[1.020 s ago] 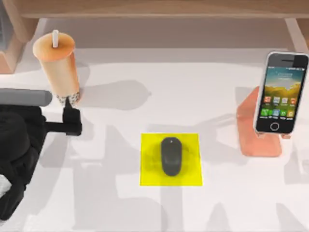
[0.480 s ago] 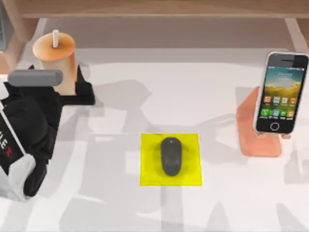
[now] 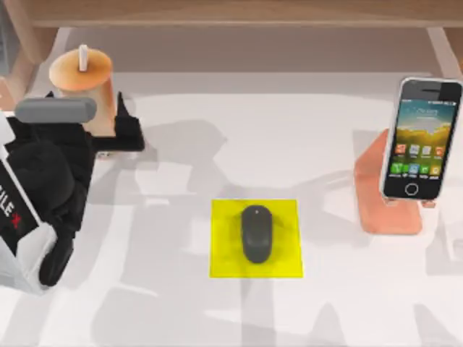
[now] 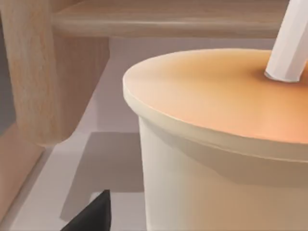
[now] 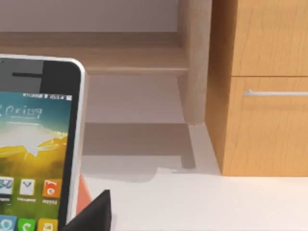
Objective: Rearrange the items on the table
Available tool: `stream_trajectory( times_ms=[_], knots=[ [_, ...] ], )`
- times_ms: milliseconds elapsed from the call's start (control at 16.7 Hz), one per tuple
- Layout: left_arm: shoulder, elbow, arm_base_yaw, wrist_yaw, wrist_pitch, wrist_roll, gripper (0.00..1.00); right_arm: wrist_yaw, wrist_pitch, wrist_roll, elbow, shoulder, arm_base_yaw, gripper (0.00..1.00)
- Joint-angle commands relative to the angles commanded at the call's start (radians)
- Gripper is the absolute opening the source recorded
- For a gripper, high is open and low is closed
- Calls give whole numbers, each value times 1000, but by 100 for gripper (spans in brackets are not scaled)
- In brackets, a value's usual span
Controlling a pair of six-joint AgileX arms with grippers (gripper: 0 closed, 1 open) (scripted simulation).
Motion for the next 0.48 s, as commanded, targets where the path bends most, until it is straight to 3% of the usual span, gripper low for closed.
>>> stream_trajectory(
  times_ms=[480],
  knots=[
    [28,89,15,15,-61,0,100,0,0,0,0,0,0,100]
  ],
)
